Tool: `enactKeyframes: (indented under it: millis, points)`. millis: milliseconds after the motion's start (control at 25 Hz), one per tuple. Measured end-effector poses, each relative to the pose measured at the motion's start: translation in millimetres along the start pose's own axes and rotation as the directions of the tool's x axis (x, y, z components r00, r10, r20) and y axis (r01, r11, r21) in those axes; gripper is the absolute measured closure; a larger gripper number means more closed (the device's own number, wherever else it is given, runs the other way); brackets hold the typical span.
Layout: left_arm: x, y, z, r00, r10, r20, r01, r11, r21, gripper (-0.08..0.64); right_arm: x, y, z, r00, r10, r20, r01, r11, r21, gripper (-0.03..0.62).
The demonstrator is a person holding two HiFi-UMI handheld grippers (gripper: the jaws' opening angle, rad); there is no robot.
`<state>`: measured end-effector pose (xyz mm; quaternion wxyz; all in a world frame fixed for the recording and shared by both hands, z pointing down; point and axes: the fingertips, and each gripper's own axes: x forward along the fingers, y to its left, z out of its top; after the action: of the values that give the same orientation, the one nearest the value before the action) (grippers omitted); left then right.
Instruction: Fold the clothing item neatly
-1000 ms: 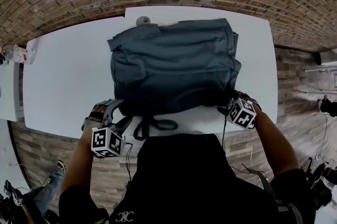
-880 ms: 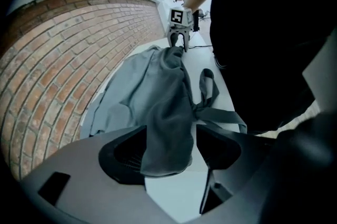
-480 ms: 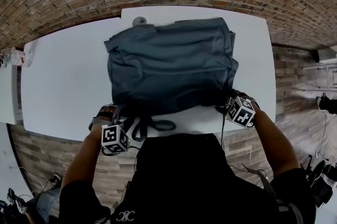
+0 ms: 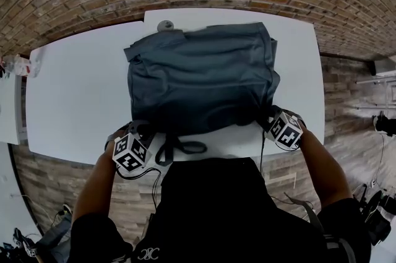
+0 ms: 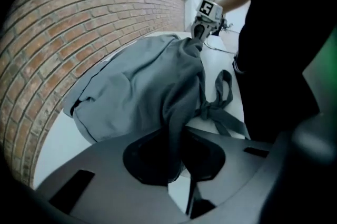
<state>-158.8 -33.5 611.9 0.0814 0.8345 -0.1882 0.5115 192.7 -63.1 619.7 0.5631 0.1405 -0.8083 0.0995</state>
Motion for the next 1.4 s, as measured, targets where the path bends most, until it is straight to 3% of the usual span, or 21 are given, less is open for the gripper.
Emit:
enactKeyframes:
  millis: [80,160,400,560,1080,1400]
  points:
    - [-8.3,-1.2,2.3,1.0,-0.02,0.022,0.02,0.999,-0.035,0.525,-8.0,5.1,3.5,0.999,0.042,0.022,-0.043,0.999,0.031,0.548]
    - [-17.0,-7.1,0.9,0.999,-0.035,0.018,0.036,0.999,-0.024,0.526,-18.7,13.3,8.6,0.996,0.086,0.039,-0.087,0.996,0.034,0.549]
    - [-48.2,-43.0,-2.7,0.986,-0.164,-0.003,0.164,0.986,0.039,0.528,-47.6,48.3,5.3,0.974,0.226,0.017,-0.225,0.974,-0.031,0.551]
    - [-73.2,-45.0,4.7,0.972,-0.233,0.034,0.233,0.972,0.004,0.528,-71.6,54.9,12.9,0.954,0.299,0.03,-0.298,0.954,-0.044,0.55]
    - [-116.0,63.7,44.8,0.99,-0.106,0.095,0.109,0.994,-0.03,0.528,-127.2,-60.9,94.1,0.963,0.237,0.127,-0.227,0.97,-0.089,0.55]
    - [-80.4,145.9,42.9,0.997,-0.069,0.035,0.072,0.993,-0.091,0.528,-93.3,-148.3,123.9,0.966,0.247,0.08,-0.249,0.968,0.009,0.549]
